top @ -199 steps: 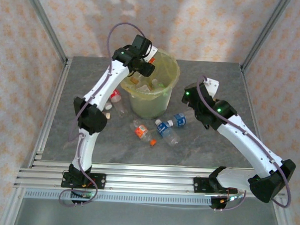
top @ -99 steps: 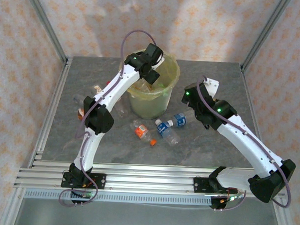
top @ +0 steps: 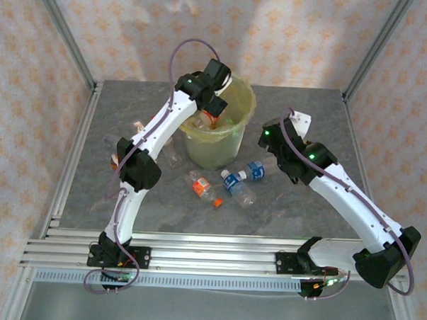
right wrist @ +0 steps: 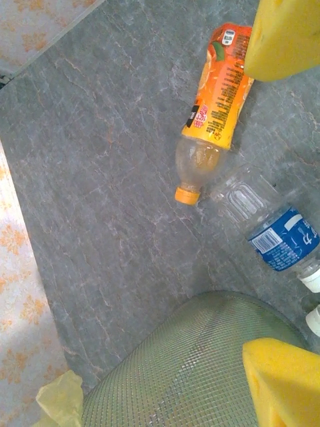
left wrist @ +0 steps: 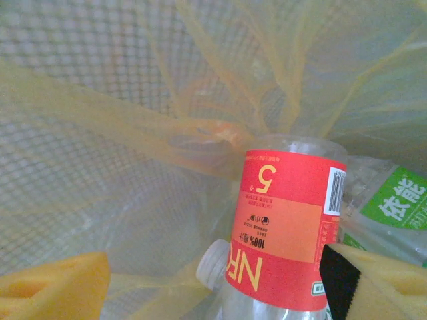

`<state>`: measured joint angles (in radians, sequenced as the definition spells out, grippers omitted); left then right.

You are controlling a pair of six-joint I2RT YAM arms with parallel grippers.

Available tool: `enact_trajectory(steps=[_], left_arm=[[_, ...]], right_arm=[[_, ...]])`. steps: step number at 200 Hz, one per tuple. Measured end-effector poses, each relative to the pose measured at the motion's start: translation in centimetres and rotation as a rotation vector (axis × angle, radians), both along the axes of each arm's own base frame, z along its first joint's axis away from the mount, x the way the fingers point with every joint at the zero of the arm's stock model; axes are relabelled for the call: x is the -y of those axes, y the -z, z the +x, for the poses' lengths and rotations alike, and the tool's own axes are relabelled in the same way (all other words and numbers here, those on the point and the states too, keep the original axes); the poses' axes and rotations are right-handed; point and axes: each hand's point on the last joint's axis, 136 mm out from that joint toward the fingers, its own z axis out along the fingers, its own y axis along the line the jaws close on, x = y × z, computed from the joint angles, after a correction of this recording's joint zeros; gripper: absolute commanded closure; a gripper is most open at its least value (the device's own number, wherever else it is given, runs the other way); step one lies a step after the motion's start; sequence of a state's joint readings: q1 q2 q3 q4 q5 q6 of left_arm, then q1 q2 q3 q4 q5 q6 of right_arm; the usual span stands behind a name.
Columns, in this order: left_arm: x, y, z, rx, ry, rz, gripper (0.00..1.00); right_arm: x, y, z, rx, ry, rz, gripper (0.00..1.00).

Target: Put the plastic bottles in the bin

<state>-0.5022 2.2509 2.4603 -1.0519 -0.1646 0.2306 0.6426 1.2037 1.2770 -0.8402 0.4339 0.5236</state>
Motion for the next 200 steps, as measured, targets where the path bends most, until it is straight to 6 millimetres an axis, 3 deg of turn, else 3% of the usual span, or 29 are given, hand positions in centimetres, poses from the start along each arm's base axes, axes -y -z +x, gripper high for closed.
enact_trajectory(steps=[15, 35, 71, 91, 106, 155, 200], left_arm=[[-0.2, -2.0, -0.5, 0.033, -0.013, -0.03, 0.16], [-1.0, -6.1, -1.8, 0.102, -0.032, -0.086, 0.16], [-3.6, -14.3, -6.1, 0.257, -0.087, -0.218, 0.14], [-5.4, -17.1, -8.6, 0.329, -0.135, -0.287, 0.08], [-6.7, -17.8, -10.4, 0.363, -0.173, -0.33, 0.0], [-11.7, -16.4, -15.8, 0.461, -0.366, -0.444, 0.0], [-18.7, -15.6, -20.9, 0.632, -0.676, -0.495, 0.0]], right_arm=[[-0.2, 0.4, -0.1, -0.011, -0.009, 0.005, 0.01], [-0.3, 1.2, -0.6, -0.032, -0.029, 0.013, 0.01], [-0.9, 1.6, -1.5, -0.044, -0.079, 0.04, 0.01], [-2.2, 1.7, -2.0, -0.047, -0.131, 0.051, 0.01], [-3.4, 2.0, -2.5, -0.052, -0.174, 0.051, 0.01], [-9.0, 3.6, -4.6, -0.083, -0.35, 0.014, 0.01], [-15.3, 8.1, -6.9, -0.174, -0.517, -0.084, 0.01]])
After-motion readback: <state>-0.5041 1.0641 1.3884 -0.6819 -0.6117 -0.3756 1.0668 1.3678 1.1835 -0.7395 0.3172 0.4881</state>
